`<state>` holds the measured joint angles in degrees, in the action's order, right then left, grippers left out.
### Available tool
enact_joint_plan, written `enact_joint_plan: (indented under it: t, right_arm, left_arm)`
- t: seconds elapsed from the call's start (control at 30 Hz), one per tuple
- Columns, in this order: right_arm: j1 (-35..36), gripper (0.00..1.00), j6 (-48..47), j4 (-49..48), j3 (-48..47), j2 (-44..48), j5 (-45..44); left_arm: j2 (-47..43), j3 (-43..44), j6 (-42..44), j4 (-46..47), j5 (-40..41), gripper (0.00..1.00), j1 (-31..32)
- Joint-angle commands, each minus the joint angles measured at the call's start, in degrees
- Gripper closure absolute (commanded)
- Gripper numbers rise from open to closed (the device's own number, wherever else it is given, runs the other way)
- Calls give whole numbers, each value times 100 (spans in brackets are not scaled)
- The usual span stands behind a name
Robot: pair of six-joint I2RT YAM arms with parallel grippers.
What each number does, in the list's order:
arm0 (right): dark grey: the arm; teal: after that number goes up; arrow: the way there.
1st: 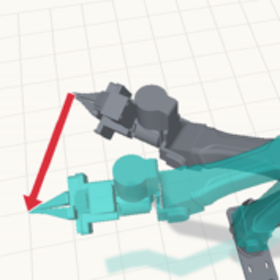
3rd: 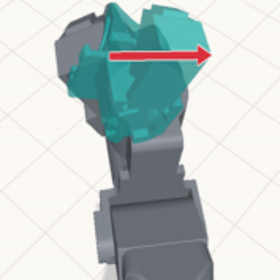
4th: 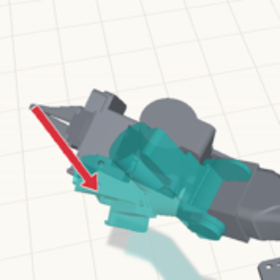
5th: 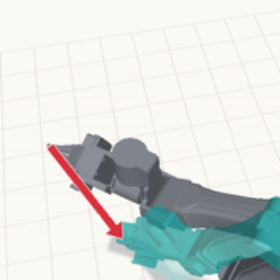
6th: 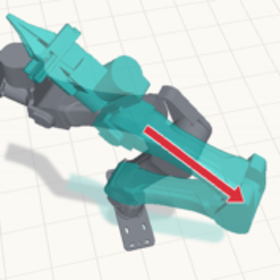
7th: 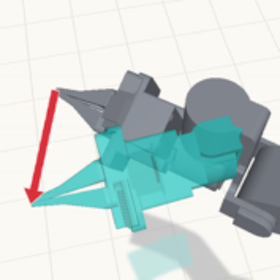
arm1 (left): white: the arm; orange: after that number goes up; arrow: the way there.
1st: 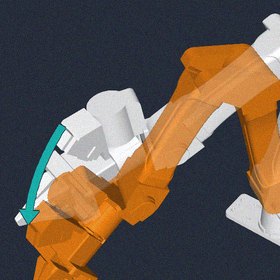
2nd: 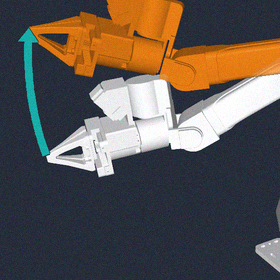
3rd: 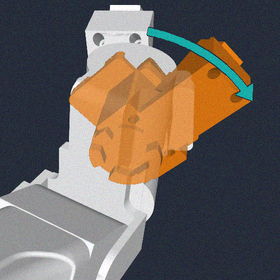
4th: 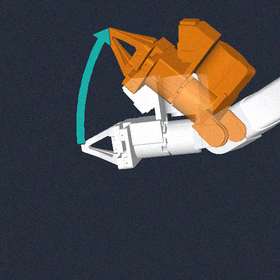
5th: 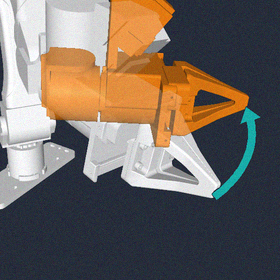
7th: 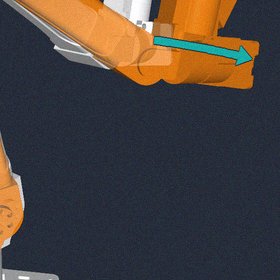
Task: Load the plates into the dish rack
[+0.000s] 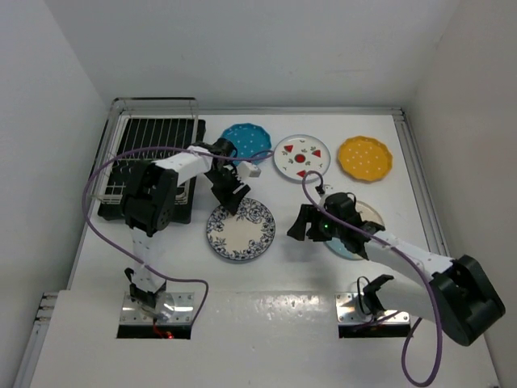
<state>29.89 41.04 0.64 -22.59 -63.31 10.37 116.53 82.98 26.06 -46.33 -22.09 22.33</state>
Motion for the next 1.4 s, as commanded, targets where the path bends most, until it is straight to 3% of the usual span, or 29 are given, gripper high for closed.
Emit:
enact_joint_plan:
  t: [0.0, 0.13, 0.27, 0.3, 0.33, 0.6, 0.7, 0.77, 0.8, 0.9, 0.93, 0.97, 1.03, 1.23, 1.37]
  right_arm:
    - [201, 28, 492, -1223, 280, -365, 281]
    - [272, 29, 756, -1901, 439, -919, 334]
    - [333, 31, 932, -2551, 518, -1472, 316]
    - [342, 31, 985, -2743, 519, -1570, 360]
    - [342, 32, 1037, -2858, 519, -1788, 395]
    - [351, 31, 828, -3044, 492, -1940, 834]
    - [360, 31, 625, -3210, 440, -2053, 1501]
    - [386, 40, 633, -3421, 370, -2289, 1791]
    - [421, 55, 642, -3535, 343, -2352, 1932]
    - [456, 80, 739, -3817, 220, -2712, 2162]
    - [482, 95, 835, -4174, 229, -2817, 2180]
    - [483, 100, 914, -4308, 263, -2879, 2119]
    - [527, 100, 871, -4729, 307, -2942, 1978]
    - [387, 100, 2, -4846, 62, -3029, 1240]
    - [114, 100, -43, -4889, -219, -3108, 1134]
  left_arm:
    - [326, -204, 320, -807, -999, 38, 17]
    - [555, 42, 592, -1334, -1350, 50, 17]
    - [660, 166, 654, -1590, -1605, 77, 17]
    - [660, 166, 602, -1590, -1606, 93, 17]
    - [660, 244, 515, -1590, -1684, 100, 17]
    - [81, 693, 83, -1608, -2045, 100, -88]
    - [-262, 921, 145, -1660, -2168, 100, -141]
    - [-411, 922, 197, -1660, -2238, 100, -141]
    - [-534, 922, 197, -1660, -2291, 100, -141]
    - [-614, 861, 415, -1765, -2502, 100, -141]
    - [-614, 860, 478, -1844, -2581, 100, -141]
    - [-614, 782, 557, -1915, -2581, 100, -141]
    - [-500, 781, 899, -2282, -2686, 100, -71]
    - [-157, 438, 1480, -2654, -2801, 66, 44]
    - [-262, 131, 1480, -2418, -2801, 58, 96]
